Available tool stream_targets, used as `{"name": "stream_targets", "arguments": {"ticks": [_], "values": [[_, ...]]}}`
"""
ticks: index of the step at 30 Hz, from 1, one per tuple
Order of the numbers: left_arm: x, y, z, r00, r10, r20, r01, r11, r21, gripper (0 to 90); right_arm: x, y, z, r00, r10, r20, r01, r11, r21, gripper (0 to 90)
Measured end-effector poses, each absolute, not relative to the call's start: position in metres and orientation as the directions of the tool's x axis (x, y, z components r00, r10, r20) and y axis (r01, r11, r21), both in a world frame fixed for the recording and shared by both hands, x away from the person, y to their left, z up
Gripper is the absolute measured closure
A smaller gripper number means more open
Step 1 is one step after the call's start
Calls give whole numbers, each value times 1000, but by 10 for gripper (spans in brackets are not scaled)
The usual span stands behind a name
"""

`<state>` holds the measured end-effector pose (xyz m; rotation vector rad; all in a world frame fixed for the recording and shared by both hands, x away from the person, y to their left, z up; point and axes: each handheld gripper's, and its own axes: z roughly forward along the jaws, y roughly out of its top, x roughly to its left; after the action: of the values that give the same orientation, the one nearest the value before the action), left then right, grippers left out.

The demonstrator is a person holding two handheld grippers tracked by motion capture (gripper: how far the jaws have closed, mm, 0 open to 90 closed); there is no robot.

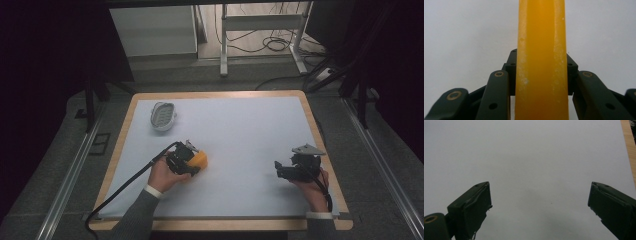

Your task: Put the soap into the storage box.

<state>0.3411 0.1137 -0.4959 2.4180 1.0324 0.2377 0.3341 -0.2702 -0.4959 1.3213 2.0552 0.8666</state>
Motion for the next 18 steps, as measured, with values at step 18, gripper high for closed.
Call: {"name": "stream_targets", "arguments": {"ticks": [18], "values": [[342,132,-466,681,731,-47,614,-534,582,612,334,-271,-495,-366,925,-99,572,307,760,49]]}}
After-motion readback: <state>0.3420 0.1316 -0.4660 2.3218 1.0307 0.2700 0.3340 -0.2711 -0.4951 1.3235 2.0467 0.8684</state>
